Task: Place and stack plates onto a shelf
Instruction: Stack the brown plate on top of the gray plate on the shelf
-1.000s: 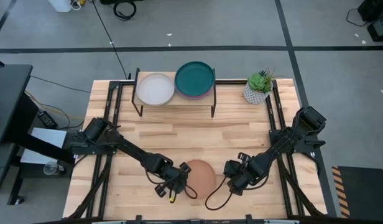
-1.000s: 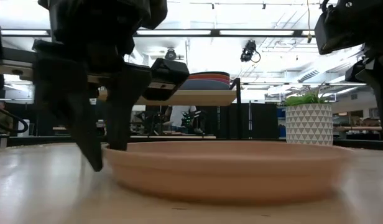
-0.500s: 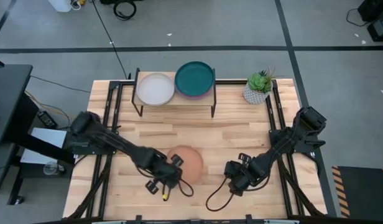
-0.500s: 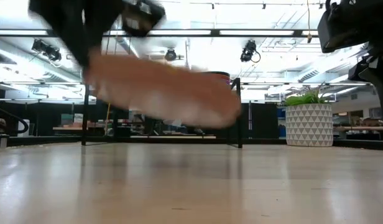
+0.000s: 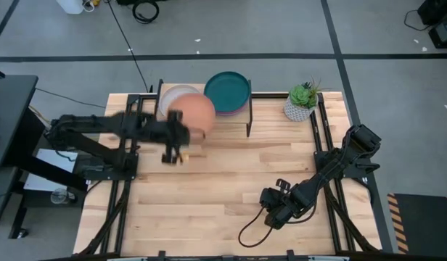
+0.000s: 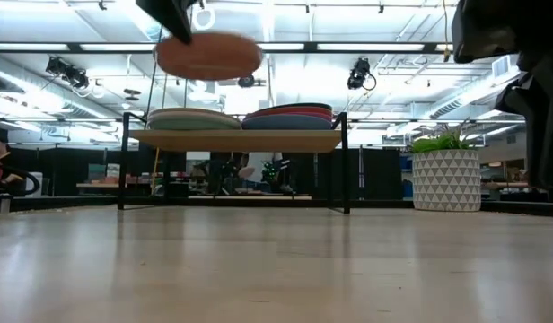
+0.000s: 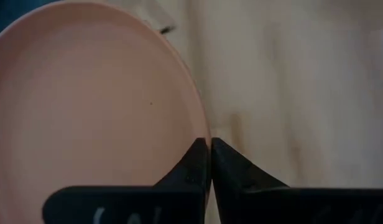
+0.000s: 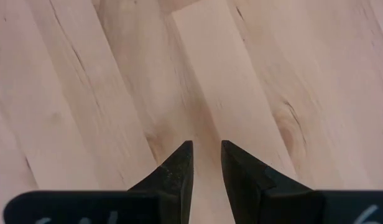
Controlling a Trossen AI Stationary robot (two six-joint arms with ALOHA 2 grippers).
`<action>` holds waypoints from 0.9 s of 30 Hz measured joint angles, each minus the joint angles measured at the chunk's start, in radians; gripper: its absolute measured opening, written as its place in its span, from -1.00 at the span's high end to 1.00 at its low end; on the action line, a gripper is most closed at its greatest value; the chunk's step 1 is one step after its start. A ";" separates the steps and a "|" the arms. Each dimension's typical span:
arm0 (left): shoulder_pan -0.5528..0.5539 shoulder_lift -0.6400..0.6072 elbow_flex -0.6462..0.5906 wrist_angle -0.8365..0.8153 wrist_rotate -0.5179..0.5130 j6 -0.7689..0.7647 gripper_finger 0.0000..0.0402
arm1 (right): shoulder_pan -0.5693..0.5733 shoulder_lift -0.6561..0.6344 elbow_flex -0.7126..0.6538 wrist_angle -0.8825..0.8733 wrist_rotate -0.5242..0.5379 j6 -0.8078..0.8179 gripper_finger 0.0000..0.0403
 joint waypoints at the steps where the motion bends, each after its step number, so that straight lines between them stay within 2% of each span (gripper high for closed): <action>1: 0.055 -0.009 0.000 -0.010 0.008 0.016 0.93 | -0.001 0.000 0.000 0.005 0.006 0.000 0.56; 6: 0.291 -0.008 -0.006 -0.036 0.117 0.100 0.93 | 0.000 0.000 0.000 0.012 0.020 -0.001 0.56; 13: 0.479 0.050 -0.014 -0.029 0.198 0.179 0.93 | 0.000 0.000 0.000 0.046 0.036 -0.031 0.56; 16: 0.511 0.077 -0.014 -0.025 0.249 0.196 0.93 | 0.000 0.000 0.000 0.051 0.038 -0.034 0.56; 20: 0.522 0.119 -0.014 -0.026 0.263 0.186 0.92 | 0.000 0.000 0.000 0.057 0.040 -0.032 0.56; 27: 0.522 0.158 -0.014 -0.010 0.238 0.155 0.51 | 0.001 0.000 0.000 0.076 0.040 -0.029 0.56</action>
